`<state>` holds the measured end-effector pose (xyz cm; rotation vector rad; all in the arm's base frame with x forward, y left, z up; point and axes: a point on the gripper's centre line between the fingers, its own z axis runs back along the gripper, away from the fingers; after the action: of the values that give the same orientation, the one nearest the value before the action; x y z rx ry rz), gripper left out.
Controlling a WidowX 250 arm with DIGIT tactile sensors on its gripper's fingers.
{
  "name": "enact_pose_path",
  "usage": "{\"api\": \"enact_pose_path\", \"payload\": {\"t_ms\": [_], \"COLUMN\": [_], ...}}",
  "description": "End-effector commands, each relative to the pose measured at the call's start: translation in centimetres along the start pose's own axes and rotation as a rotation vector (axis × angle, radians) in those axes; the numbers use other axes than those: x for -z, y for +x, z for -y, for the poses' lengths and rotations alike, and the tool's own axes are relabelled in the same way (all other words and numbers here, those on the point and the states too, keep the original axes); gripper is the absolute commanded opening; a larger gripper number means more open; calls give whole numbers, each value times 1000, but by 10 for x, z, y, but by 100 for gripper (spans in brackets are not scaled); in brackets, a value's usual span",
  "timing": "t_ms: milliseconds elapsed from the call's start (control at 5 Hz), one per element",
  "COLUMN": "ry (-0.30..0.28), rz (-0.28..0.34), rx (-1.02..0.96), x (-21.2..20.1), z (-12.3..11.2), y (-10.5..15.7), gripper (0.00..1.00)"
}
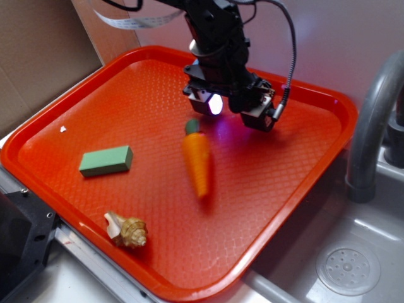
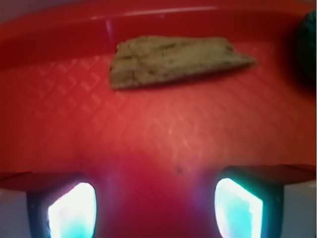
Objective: Grab the wood chip.
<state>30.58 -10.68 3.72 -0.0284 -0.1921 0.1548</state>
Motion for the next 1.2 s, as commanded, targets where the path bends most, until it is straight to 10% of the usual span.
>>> {"api": "enact_pose_path", "payload": {"t_ms": [0,400,1000], "ry": [-13,-19,124], "rz": [208,296,181], "rx": [-329,-559,-591], "x": [-26,-25,28], "z": [-1,-39,-72], "y": [54,76,69], "gripper": [100,100,100]}}
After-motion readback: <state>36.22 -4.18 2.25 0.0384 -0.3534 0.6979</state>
